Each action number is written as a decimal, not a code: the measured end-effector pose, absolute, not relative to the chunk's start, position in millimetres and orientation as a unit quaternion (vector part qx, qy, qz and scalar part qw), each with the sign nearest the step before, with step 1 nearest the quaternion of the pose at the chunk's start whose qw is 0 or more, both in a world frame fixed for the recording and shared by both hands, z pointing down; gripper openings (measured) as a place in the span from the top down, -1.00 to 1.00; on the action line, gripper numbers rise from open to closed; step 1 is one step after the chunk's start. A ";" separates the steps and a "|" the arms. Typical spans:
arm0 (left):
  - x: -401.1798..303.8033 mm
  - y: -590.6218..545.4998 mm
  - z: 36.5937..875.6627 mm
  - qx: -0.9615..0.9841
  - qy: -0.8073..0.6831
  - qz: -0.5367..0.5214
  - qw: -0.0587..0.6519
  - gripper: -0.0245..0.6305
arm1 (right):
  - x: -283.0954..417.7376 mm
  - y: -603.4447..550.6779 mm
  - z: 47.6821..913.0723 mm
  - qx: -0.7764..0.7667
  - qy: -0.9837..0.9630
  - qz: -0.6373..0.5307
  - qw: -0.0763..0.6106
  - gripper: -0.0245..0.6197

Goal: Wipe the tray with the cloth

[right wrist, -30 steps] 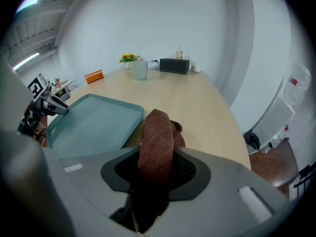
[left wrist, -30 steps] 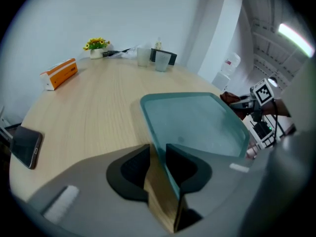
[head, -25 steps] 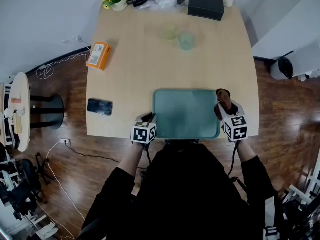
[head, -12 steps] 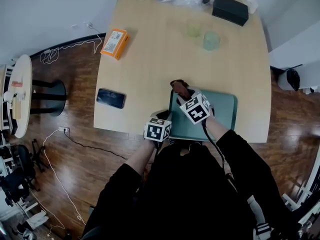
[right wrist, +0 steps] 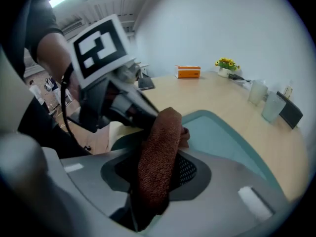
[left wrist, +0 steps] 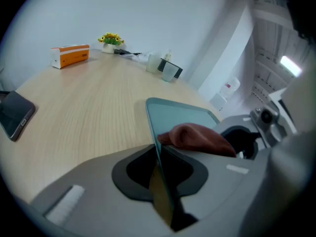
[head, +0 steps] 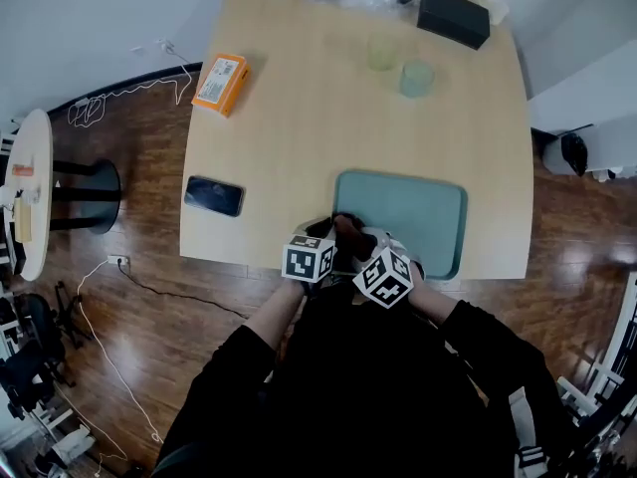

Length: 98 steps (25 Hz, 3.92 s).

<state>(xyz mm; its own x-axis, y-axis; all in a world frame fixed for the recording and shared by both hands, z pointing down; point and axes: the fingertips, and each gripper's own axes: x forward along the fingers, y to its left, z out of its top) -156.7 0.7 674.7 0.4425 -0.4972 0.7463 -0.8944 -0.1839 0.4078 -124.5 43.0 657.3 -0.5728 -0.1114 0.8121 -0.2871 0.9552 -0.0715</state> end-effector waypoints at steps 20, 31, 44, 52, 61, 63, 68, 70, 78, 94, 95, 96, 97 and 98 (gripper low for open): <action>-153.1 -0.8 675.1 0.734 -0.487 0.241 0.406 0.86 | -86.5 -101.2 656.9 0.200 -0.870 0.056 0.447 0.49; -157.5 -0.9 675.9 0.733 -0.491 0.244 0.402 0.86 | -83.4 -4.7 654.9 0.131 -0.887 0.075 0.436 0.50; -154.1 0.3 674.8 0.732 -0.495 0.247 0.397 0.86 | -64.0 36.6 657.8 0.116 -0.894 0.069 0.428 0.50; -152.1 -0.7 674.4 0.732 -0.498 0.248 0.393 0.86 | -34.0 -98.0 658.0 0.202 -0.873 0.094 0.434 0.50; -155.9 -0.1 676.3 0.733 -0.501 0.251 0.385 0.86 | -27.6 -68.6 663.3 0.188 -0.879 0.144 0.413 0.50; -156.9 0.1 676.8 0.732 -0.502 0.252 0.385 0.86 | -25.0 -49.0 664.2 0.181 -0.880 0.146 0.414 0.50; -156.9 -0.6 675.8 0.731 -0.504 0.253 0.383 0.86 | -18.3 8.1 658.9 0.151 -0.884 0.137 0.420 0.50; -156.8 -1.2 675.3 0.732 -0.504 0.253 0.383 0.86 | -17.0 31.7 657.9 0.136 -0.886 0.136 0.421 0.50; -155.3 -0.3 675.6 0.729 -0.508 0.256 0.382 0.86 | -16.3 63.5 658.8 0.106 -0.893 0.130 0.418 0.50; -155.8 -0.8 675.7 0.724 -0.515 0.254 0.381 0.86 | 36.7 -98.4 661.3 0.214 -0.868 0.127 0.429 0.50; -156.3 -0.2 676.2 0.724 -0.515 0.254 0.381 0.86 | 38.7 -89.7 661.9 0.215 -0.868 0.128 0.429 0.50; -156.8 0.3 676.7 0.725 -0.515 0.254 0.381 0.86 | 41.0 -78.7 661.9 0.216 -0.868 0.131 0.428 0.50; -157.4 0.6 677.0 0.725 -0.515 0.254 0.380 0.86 | 43.7 -65.9 661.7 0.218 -0.868 0.136 0.426 0.50; -158.0 0.6 677.2 0.725 -0.515 0.254 0.379 0.86 | 46.7 -51.6 661.5 0.219 -0.867 0.142 0.424 0.50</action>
<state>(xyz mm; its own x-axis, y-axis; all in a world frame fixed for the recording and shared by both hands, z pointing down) -158.0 0.6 677.2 0.3392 -0.5544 0.7600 -0.9405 -0.1806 0.2880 46.7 -51.6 661.5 -0.5449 -0.2601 0.7972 -0.5004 0.8637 -0.0602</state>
